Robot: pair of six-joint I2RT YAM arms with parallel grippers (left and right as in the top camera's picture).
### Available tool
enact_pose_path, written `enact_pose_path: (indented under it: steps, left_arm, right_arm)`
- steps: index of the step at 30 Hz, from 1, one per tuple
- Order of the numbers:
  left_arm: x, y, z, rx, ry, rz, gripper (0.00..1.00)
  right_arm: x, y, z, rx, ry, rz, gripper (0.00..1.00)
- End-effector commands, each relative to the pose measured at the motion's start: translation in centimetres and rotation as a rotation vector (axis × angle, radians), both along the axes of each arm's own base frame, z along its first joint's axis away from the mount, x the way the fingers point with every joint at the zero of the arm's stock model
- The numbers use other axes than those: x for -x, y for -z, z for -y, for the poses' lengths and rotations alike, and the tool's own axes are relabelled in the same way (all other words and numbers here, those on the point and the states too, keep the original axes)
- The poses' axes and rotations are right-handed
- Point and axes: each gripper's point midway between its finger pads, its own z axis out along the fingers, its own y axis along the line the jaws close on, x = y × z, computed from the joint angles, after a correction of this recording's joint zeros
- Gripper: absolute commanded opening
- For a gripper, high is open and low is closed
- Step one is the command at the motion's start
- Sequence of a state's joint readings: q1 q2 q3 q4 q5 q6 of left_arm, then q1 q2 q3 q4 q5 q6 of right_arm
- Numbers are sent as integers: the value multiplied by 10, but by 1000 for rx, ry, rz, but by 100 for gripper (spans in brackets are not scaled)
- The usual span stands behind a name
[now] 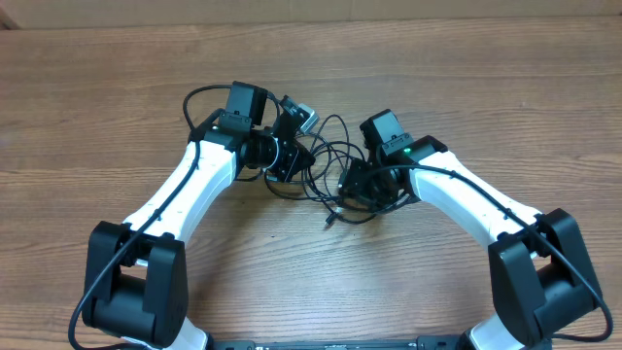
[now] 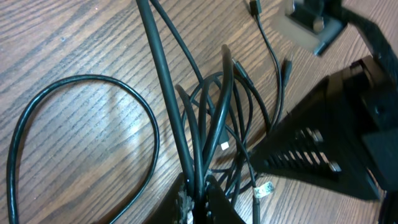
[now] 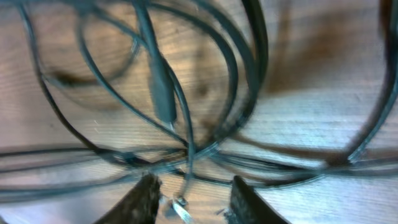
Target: Untangle cables
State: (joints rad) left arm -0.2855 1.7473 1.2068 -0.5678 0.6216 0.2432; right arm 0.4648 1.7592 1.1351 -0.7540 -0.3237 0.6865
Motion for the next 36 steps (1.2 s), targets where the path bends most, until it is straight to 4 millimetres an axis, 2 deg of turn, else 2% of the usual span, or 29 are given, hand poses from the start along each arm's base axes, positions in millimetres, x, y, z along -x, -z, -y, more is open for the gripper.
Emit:
enact_pose_path:
  steps: [1,4,9,13,17,19,36]
  left_arm:
    - [-5,-18,3,29,21,51,8]
    - [-5,-18,3,28,21,51,8]
    - [-5,-18,3,28,21,51,9]
    - [-5,-18,3,28,21,51,9]
    - [-5,-18,3,29,21,51,9]
    - [-5,-18,3,29,21,51,9]
    - [-5,-18,3,28,21,51,9]
  right_arm:
    - [5,-2,-1,-5,-5,-29,37]
    - [12,0,0,7,-9,-53,36]
    - [20,10,-12,-1,-50,-31,34]
    - [19,15,-19,16,-11,-8,33]
    - [21,21,-17,84,20,11,21]
    - [23,24,-16,112,33,18,20]
    - [21,30,-17,141,56,55,17]
